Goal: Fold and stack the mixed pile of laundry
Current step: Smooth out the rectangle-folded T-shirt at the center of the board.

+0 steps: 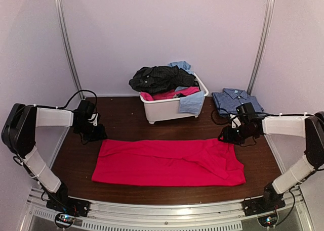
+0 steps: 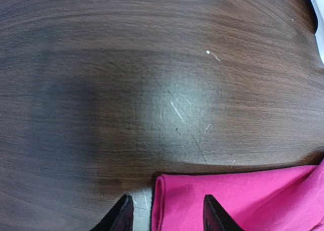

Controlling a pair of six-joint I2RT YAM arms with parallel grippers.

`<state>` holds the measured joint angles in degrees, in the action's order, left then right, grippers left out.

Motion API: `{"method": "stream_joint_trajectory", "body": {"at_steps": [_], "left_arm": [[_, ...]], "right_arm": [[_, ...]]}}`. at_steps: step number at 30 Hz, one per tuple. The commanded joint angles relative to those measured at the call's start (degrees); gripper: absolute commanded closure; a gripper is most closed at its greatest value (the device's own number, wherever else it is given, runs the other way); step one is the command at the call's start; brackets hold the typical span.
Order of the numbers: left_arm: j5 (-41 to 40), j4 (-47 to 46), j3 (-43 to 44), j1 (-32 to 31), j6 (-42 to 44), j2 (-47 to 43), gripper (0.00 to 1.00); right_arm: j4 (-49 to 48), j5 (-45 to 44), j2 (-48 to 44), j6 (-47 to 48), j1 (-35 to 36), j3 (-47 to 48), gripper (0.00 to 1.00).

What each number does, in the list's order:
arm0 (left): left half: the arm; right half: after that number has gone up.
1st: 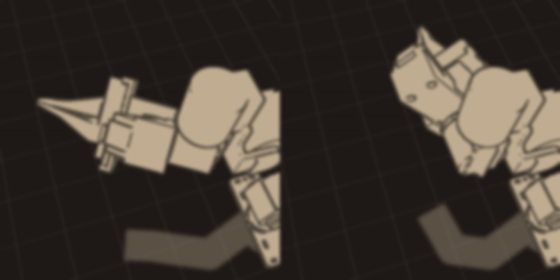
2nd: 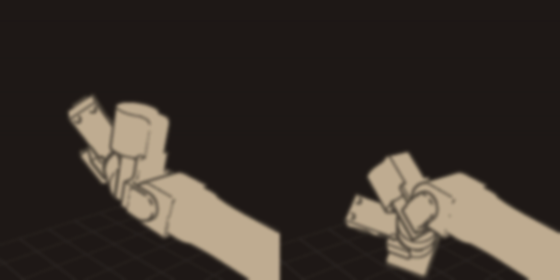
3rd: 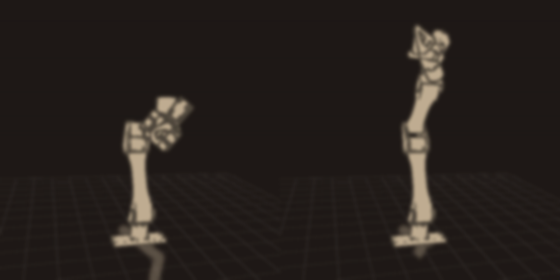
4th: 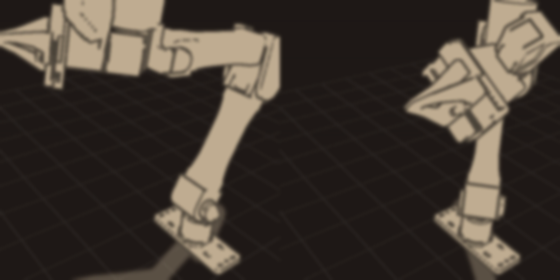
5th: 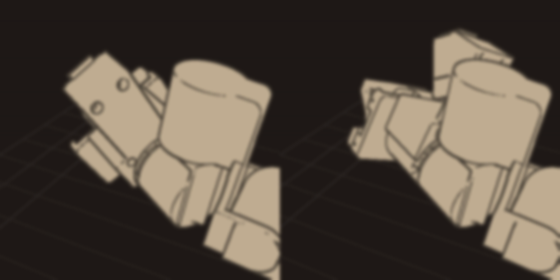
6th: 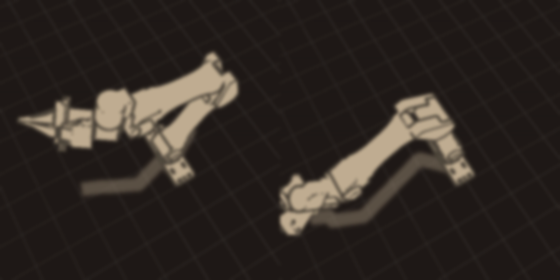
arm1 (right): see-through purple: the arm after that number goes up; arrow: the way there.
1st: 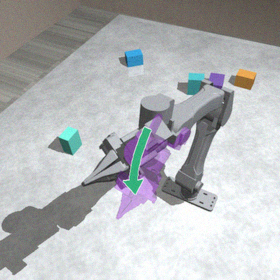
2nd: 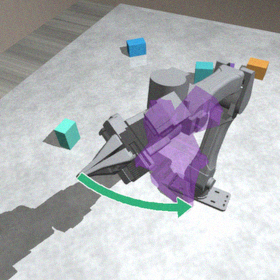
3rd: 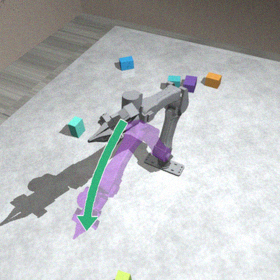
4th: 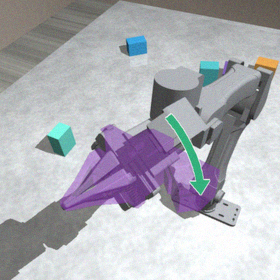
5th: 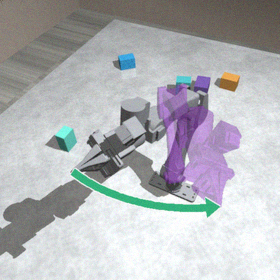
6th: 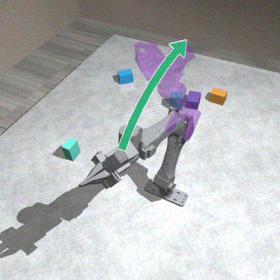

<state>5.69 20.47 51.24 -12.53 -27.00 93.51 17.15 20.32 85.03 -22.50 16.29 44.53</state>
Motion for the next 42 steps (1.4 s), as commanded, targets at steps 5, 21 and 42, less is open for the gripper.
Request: {"method": "stream_joint_trajectory", "body": {"at_steps": [5,21,42], "left_arm": [[1.71,-4.6,-0.3,1.55,-1.97,0.52,0.47],[9.01,-11.46,-0.62,1.55,-3.96,6.67,0.7],[5.76,-13.85,-0.59,7.61,-2.79,2.51,0.59]], "right_arm": [[0.1,-1.25,-3.92,-0.06,-5.11,0.39,0.49],[-9.17,0.98,10.4,-1.14,-6.76,1.52,0.78],[-9.5,6.18,13.55,2.03,-10.58,10.77,0.59]]}}
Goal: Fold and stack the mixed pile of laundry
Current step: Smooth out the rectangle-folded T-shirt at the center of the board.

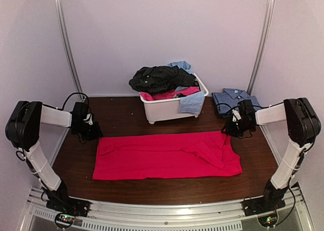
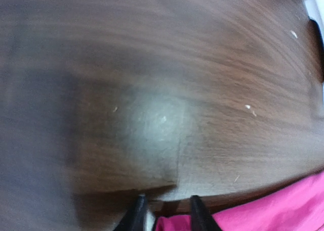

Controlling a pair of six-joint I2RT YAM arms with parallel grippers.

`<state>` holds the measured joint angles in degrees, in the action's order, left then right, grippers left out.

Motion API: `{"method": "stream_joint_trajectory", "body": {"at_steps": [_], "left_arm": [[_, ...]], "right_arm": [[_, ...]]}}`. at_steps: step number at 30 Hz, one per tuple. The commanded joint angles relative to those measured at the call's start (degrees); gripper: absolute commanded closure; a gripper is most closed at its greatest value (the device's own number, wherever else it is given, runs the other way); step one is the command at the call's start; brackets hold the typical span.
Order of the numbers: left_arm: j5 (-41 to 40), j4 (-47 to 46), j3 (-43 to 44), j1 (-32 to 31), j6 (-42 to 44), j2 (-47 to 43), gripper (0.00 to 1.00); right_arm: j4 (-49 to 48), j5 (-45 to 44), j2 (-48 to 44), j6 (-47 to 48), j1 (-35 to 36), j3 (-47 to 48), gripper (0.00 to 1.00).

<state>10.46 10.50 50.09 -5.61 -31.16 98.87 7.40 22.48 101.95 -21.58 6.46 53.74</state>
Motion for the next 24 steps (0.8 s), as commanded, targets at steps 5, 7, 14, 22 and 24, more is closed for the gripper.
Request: {"method": "stream_joint_trajectory", "body": {"at_steps": [5,7,14,22,24], "left_arm": [[1.69,-0.87,0.03,-2.57,5.74,-11.82,0.53],[1.97,0.42,0.45,-5.6,7.3,-13.1,0.53],[10.21,-1.59,0.15,-12.44,9.06,-10.95,0.57],[4.82,1.3,-4.11,-15.05,5.92,-12.74,0.62],[4.77,0.94,-4.9,-15.05,5.23,-13.44,0.62]], "right_arm": [[5.36,6.84,-13.64,1.48,-0.25,-2.29,0.53],[6.48,9.78,-17.25,1.88,0.57,-4.62,0.54],[7.0,16.82,-17.29,5.1,7.3,-6.07,0.54],[9.88,10.87,-4.67,11.37,15.77,4.13,0.53],[12.21,8.71,-1.87,12.78,17.01,6.67,0.49]]}}
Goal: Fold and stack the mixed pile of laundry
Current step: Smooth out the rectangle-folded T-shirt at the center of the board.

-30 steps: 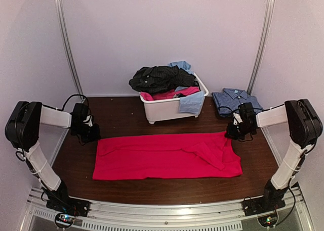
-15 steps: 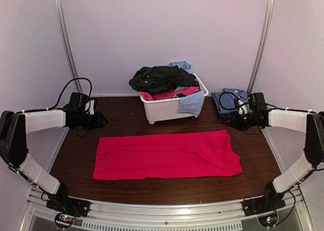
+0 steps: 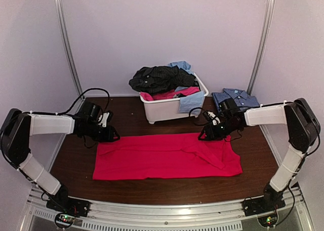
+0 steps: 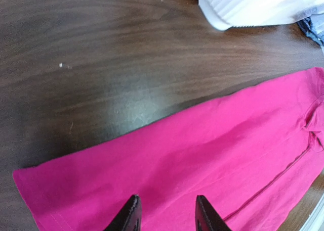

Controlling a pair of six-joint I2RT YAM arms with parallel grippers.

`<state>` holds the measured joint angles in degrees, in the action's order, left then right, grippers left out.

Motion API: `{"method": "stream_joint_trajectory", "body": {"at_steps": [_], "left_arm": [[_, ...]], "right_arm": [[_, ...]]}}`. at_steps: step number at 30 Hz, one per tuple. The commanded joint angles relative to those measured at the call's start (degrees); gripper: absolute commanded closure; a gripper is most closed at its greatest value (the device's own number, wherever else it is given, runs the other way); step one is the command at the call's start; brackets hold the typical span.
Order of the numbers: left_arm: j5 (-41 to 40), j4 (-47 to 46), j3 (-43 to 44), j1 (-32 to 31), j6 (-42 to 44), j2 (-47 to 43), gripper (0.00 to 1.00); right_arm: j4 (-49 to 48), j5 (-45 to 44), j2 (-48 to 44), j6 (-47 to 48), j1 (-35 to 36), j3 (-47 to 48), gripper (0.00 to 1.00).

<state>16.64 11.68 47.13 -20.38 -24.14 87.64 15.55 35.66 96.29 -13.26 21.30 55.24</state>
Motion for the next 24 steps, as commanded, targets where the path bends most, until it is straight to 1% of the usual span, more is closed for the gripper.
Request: {"method": "stream_joint_trajectory", "body": {"at_steps": [1,3,4,7,10,12,13,16,17,24], "left_arm": [[-1.49,-0.44,-2.1,-0.27,-2.01,-2.32,0.62],[-1.29,-0.75,-2.01,-0.27,-2.22,-2.26,0.62],[-1.26,-0.8,-1.86,-0.27,-2.18,-2.15,0.62],[-1.44,-0.45,-1.24,-0.27,-2.07,-1.72,0.62],[-1.93,0.23,-0.22,-0.27,-1.64,-1.59,0.62],[-2.25,0.55,0.21,-0.27,-1.37,-1.64,0.62],[-2.35,0.64,0.47,-0.27,-1.24,-1.75,0.62],[-2.54,0.83,1.04,-0.27,-0.96,-2.01,0.62],[-2.58,0.8,1.11,-0.27,-0.91,-2.1,0.62],[-3.33,1.39,1.19,-0.27,-0.45,-2.47,0.62]], "right_arm": [[5.12,-5.67,4.89,5.0,2.62,6.22,0.46],[6.48,-6.73,6.39,5.98,3.25,7.94,0.44],[6.77,-6.62,6.81,6.16,3.42,8.33,0.44],[8.51,-5.81,7.59,6.92,4.1,9.61,0.51],[11.17,-5.77,7.34,7.98,4.77,9.98,0.52],[12.1,-5.67,6.37,8.28,5.12,9.17,0.57],[12.58,-5.38,5.83,8.51,5.42,8.79,0.63],[13.74,-5.28,3.82,8.92,6.4,7.69,0.91],[14.12,-5.25,3.01,8.99,7.07,7.38,0.99],[18.83,-3.22,-2.1,9.07,11.15,6.27,1.0]]}}
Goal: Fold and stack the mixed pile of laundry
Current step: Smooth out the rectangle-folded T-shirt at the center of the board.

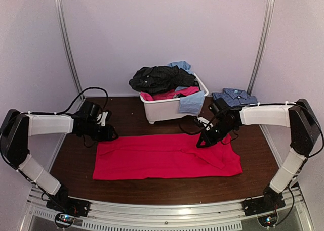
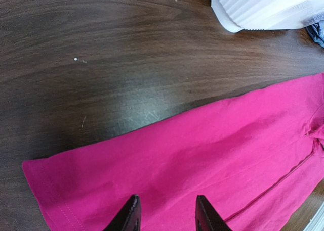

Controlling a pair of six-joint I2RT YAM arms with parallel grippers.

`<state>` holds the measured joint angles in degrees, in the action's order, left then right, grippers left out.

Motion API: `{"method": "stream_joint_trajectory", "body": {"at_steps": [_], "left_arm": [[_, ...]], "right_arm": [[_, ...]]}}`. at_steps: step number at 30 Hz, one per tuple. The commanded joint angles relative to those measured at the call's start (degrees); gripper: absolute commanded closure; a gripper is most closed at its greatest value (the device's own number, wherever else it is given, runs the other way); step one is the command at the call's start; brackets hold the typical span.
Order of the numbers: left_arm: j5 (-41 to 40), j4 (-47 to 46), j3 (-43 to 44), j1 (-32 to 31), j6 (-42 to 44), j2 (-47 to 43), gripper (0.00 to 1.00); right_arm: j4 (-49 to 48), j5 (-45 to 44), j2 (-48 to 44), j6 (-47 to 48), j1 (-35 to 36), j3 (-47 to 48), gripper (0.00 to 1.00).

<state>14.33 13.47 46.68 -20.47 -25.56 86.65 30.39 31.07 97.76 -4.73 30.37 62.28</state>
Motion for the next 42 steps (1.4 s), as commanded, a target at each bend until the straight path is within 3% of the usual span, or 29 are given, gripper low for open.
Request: {"method": "stream_joint_trajectory", "body": {"at_steps": [1,12,27,28,30,32,36,42], "left_arm": [[-1.19,-0.26,1.59,-0.19,1.04,-1.53,0.62],[-1.81,0.45,2.22,-0.19,1.61,-0.67,0.6],[-2.17,1.42,4.88,-0.16,2.33,2.51,0.56],[-2.23,1.71,5.18,-0.18,2.48,2.79,0.55],[-1.77,1.74,5.49,-0.14,2.8,3.51,0.54],[-1.15,1.92,5.58,-0.18,3.15,3.81,0.53],[2.49,-0.36,1.98,-0.19,5.38,-0.57,0.61],[-1.15,1.59,-3.32,-0.19,1.07,-6.4,0.66]], "right_arm": [[4.27,1.89,-3.69,0.26,2.55,-1.19,1.0],[6.1,4.92,-0.48,-0.37,8.02,-4.27,1.0],[4.19,12.15,1.59,-0.81,9.04,-1.16,1.0],[4.55,12.31,1.98,-0.76,9.03,-1.59,0.99],[5.48,12.38,2.73,-0.36,8.98,-1.66,0.7],[4.61,10.88,2.15,-1.17,8.92,-1.93,0.57],[-0.86,7.12,-1.71,-4.87,8.63,-0.93,0.56],[-11.8,4.08,-1.69,-7.42,9.11,4.41,0.59]]}}
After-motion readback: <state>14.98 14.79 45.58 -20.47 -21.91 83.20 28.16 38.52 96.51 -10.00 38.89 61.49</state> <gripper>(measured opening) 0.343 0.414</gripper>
